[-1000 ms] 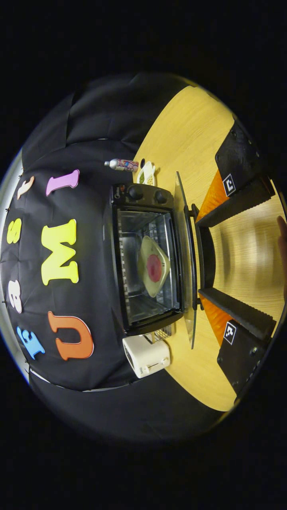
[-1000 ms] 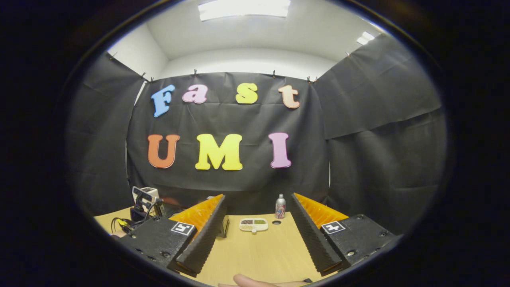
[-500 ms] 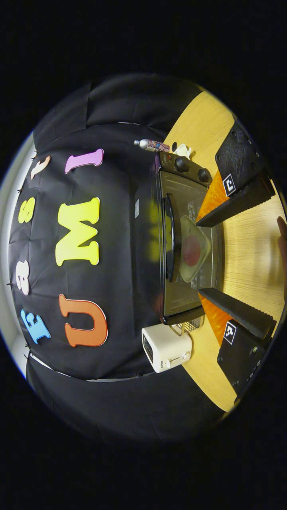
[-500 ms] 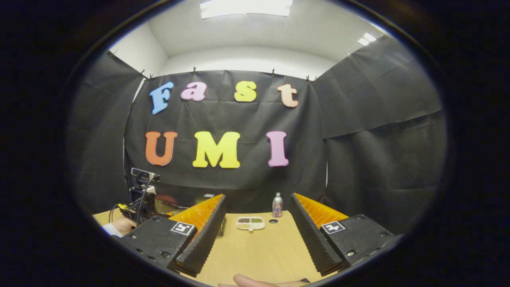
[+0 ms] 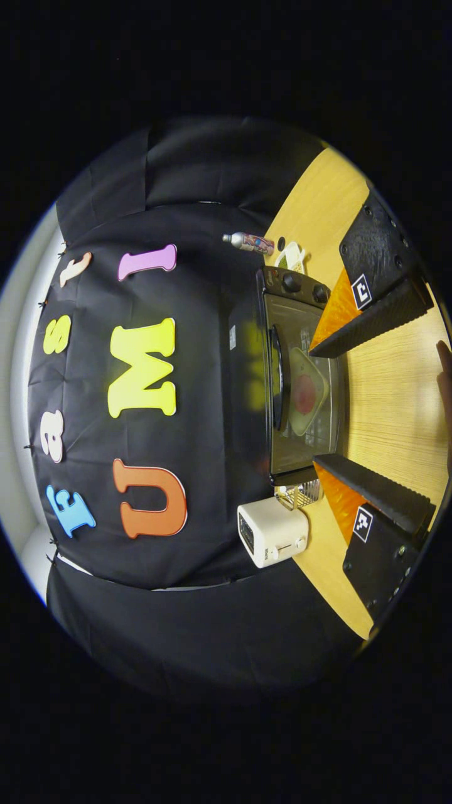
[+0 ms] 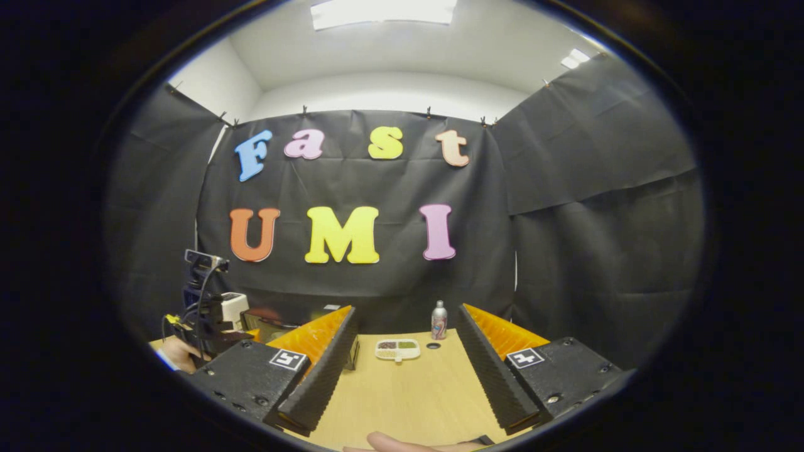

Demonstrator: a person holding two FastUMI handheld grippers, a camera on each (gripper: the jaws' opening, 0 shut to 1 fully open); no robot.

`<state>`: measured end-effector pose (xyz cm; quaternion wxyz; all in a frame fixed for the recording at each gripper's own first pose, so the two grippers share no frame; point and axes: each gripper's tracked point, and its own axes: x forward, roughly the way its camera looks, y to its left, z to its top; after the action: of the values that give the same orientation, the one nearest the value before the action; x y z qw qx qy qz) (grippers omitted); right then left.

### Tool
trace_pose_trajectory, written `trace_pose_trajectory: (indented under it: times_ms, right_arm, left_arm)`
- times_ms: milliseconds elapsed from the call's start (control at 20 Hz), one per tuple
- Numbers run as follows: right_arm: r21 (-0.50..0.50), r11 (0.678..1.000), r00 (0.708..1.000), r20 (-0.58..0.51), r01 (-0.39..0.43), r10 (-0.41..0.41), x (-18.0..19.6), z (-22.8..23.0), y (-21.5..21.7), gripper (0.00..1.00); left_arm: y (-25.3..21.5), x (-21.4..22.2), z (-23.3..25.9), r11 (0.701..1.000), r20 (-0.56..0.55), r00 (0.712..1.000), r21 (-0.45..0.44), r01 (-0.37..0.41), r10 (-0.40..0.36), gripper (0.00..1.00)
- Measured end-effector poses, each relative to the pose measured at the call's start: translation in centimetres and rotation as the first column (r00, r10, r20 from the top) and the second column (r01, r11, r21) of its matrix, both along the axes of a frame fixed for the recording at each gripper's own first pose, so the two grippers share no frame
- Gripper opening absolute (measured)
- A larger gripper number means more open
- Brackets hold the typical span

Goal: Open the electric oven with the left hand, put the food in, and close the electric oven.

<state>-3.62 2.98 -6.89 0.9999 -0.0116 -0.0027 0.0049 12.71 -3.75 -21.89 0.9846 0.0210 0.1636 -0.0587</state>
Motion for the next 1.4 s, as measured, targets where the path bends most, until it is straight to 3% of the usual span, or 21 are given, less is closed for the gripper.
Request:
trace_pose_trajectory:
  times_ms: [100,250,300,750,850,1400]
  right_arm:
    - [-0.004,1.000,1.000,-0.004,0.001,-0.001,-0.7,0.0,-0.1,0.96]
    - [-0.006,1.000,1.000,-0.008,-0.003,0.003,-1.9,0.1,-0.3,1.00]
    - [-0.004,1.000,1.000,-0.001,-0.007,0.007,-2.2,0.3,-0.2,0.96]
    - [-0.011,1.000,1.000,0.021,0.019,-0.019,-4.0,1.1,-2.0,1.00]
    - [-0.016,1.000,1.000,0.028,0.009,-0.009,-4.3,1.2,-2.0,0.96]
    - [0.025,1.000,1.000,0.027,0.002,-0.003,-3.7,0.1,-3.1,0.96]
  left_arm:
    - [-0.6,-2.0,1.5,1.000,0.009,1.000,0.008,0.021,-0.021,0.97]
    - [-1.2,-5.4,4.8,0.997,0.065,0.996,0.060,0.050,-0.054,0.97]
    - [-1.3,-6.5,6.0,0.996,0.085,0.995,0.073,0.050,-0.056,0.97]
    - [0.6,-14.3,14.8,0.998,0.261,0.964,0.005,-0.055,0.052,0.96]
    - [0.7,-15.4,15.8,0.999,0.275,0.960,-0.021,-0.050,0.054,0.96]
    - [1.3,-19.3,17.9,1.000,0.342,0.939,-0.028,-0.006,0.015,0.96]
